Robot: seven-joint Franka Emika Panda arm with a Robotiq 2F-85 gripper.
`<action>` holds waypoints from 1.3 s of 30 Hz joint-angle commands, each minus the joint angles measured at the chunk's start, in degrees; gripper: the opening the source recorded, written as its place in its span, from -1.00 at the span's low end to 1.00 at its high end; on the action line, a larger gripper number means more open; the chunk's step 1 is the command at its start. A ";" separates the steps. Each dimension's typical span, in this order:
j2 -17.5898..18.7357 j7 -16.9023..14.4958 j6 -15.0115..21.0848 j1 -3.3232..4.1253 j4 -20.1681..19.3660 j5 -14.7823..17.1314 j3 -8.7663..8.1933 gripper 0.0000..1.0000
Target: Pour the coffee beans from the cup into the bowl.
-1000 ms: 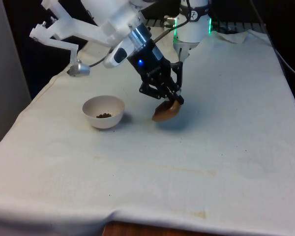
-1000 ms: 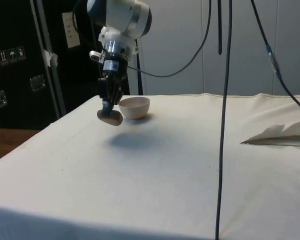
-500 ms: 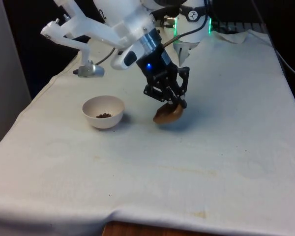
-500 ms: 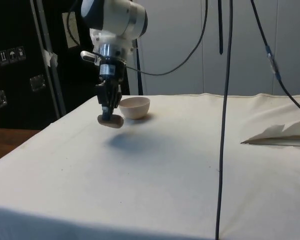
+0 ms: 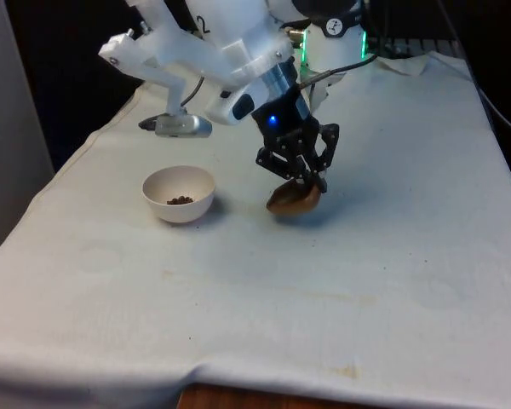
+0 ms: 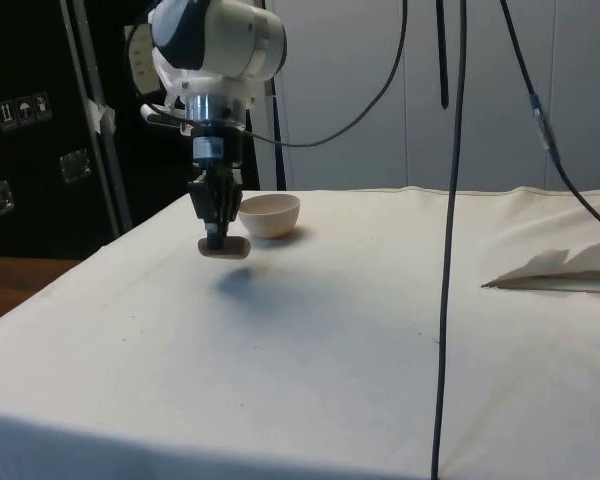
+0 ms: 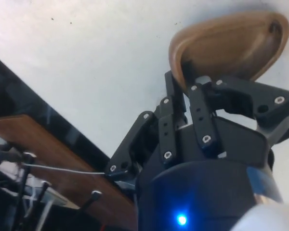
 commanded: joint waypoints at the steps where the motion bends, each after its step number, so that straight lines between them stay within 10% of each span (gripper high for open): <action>1: -0.17 1.38 0.92 0.74 -0.40 -1.09 -0.17 -0.97; 13: 0.00 6.70 1.09 0.00 0.63 -7.56 2.64 -0.97; 39: -1.03 13.29 14.73 0.69 -3.38 -19.14 7.33 -0.97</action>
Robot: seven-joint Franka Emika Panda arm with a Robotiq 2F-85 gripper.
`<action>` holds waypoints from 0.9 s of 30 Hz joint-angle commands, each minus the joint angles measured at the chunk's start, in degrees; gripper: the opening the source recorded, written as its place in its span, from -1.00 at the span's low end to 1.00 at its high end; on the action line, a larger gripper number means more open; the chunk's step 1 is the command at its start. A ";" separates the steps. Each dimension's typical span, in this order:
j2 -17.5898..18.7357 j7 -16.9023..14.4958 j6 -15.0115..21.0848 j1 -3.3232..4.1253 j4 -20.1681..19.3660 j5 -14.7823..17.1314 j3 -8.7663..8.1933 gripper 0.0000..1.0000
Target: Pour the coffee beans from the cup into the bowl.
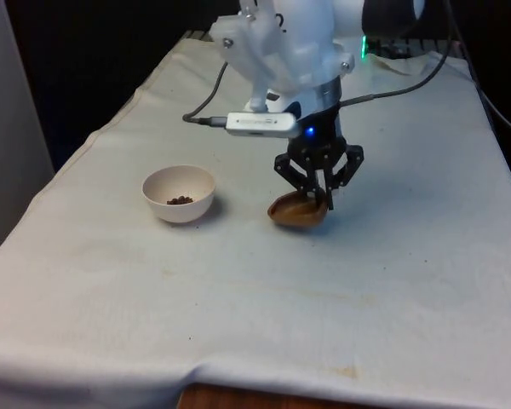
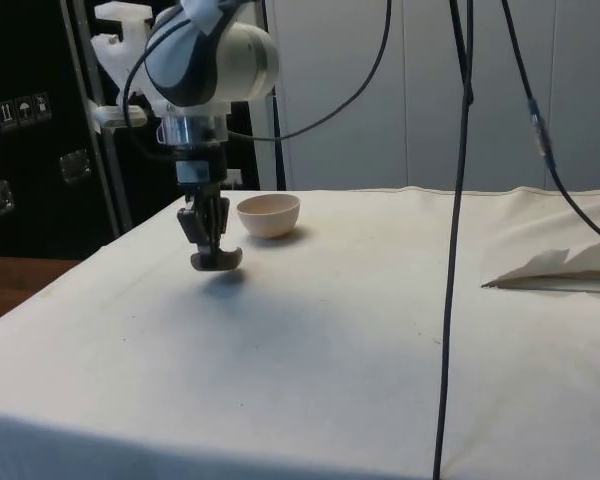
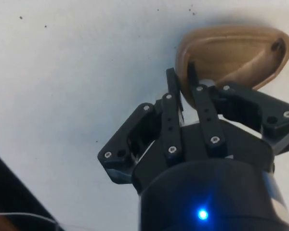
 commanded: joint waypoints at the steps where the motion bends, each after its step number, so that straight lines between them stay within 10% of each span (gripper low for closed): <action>1: -0.29 0.97 1.66 0.69 -0.80 -1.03 -0.23 -0.97; 27: 0.34 15.07 14.09 0.46 -3.38 -16.96 5.44 -0.97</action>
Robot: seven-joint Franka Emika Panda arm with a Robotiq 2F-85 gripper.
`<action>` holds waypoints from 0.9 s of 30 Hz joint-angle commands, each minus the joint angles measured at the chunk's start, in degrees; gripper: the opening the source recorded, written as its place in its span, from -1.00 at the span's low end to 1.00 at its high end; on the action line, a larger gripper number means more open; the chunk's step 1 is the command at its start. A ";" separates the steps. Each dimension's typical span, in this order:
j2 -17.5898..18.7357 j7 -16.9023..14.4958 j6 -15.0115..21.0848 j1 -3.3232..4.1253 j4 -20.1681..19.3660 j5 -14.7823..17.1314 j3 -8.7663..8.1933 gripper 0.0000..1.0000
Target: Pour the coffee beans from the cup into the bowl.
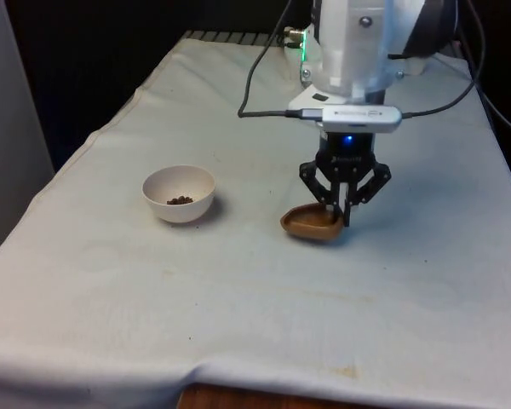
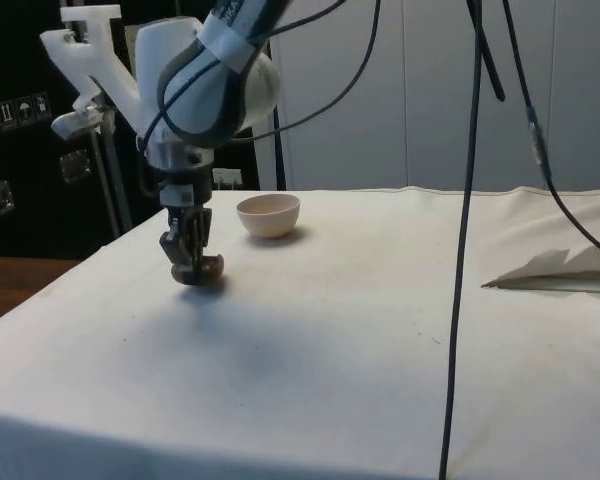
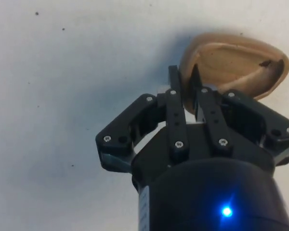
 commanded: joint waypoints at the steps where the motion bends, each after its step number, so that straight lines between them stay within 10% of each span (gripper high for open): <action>1: 0.17 1.03 0.69 0.46 -0.11 -1.03 -0.17 -0.97; 18: 1.09 8.08 -2.18 0.23 1.60 -10.03 0.92 -0.95; 27: 1.09 8.94 -2.18 0.17 1.55 -11.17 1.09 -0.02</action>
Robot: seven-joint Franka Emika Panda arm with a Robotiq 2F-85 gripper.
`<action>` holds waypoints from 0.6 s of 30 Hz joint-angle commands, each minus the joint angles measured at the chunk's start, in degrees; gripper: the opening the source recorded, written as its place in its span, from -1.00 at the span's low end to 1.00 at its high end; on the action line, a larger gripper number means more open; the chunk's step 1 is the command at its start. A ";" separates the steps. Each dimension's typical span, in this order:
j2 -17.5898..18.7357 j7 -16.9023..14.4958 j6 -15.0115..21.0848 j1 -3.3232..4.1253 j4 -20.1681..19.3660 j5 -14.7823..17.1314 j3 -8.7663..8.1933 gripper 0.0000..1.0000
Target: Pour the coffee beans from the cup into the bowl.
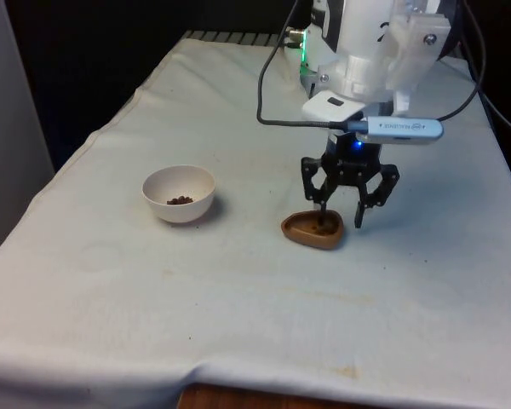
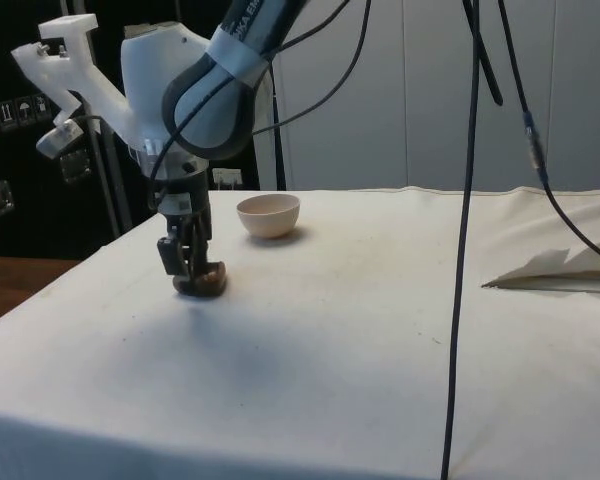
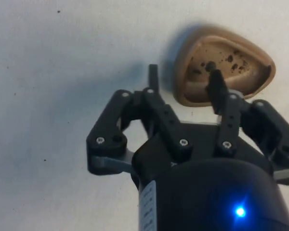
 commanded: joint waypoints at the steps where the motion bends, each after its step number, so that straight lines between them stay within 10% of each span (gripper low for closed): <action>1: 0.11 0.23 -0.34 0.17 0.17 -0.11 -0.11 0.08; 9: 0.00 0.23 -0.40 0.11 0.17 -0.11 -0.06 0.96; 18: -0.97 0.17 -0.97 -0.17 0.29 0.00 0.00 1.00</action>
